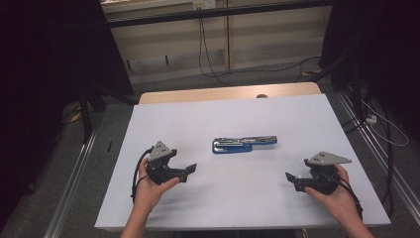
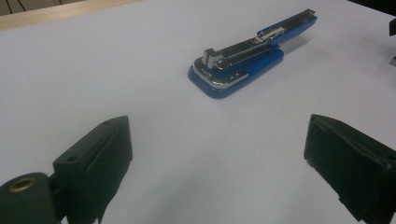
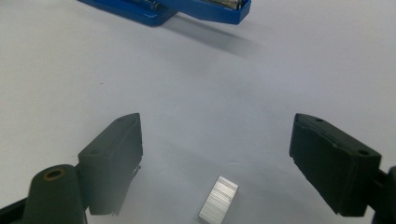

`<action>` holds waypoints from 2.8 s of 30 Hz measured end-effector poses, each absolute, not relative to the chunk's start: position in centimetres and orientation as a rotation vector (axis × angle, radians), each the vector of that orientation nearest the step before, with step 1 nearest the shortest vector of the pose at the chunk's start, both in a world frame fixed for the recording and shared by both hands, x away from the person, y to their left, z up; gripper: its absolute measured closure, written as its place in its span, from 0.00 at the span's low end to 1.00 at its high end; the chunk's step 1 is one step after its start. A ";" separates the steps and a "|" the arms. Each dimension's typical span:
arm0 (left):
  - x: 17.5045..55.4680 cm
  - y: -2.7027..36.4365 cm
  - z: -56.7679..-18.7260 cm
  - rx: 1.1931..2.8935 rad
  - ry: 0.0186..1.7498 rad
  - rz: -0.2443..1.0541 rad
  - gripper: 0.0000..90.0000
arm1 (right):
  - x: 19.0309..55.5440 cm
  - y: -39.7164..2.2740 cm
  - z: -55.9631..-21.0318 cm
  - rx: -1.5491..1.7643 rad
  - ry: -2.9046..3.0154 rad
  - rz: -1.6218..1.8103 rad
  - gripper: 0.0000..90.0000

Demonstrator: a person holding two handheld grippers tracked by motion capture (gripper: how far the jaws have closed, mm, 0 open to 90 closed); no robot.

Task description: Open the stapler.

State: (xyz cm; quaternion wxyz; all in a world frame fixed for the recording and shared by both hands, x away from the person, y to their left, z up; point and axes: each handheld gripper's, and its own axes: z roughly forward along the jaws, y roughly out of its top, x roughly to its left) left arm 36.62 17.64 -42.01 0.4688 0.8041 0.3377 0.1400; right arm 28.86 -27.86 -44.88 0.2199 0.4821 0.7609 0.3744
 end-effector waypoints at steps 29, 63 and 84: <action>36.3 19.0 -42.2 1.958 0.834 0.360 0.08 | 27.4 -29.0 -45.0 1.385 2.148 0.986 0.53; 36.3 19.2 -42.2 1.959 0.837 0.370 0.08 | 27.0 -29.2 -45.6 1.393 2.205 0.954 0.85; 36.4 19.3 -42.3 1.961 0.837 0.369 0.08 | 27.5 -29.2 -45.5 1.362 2.229 0.957 0.88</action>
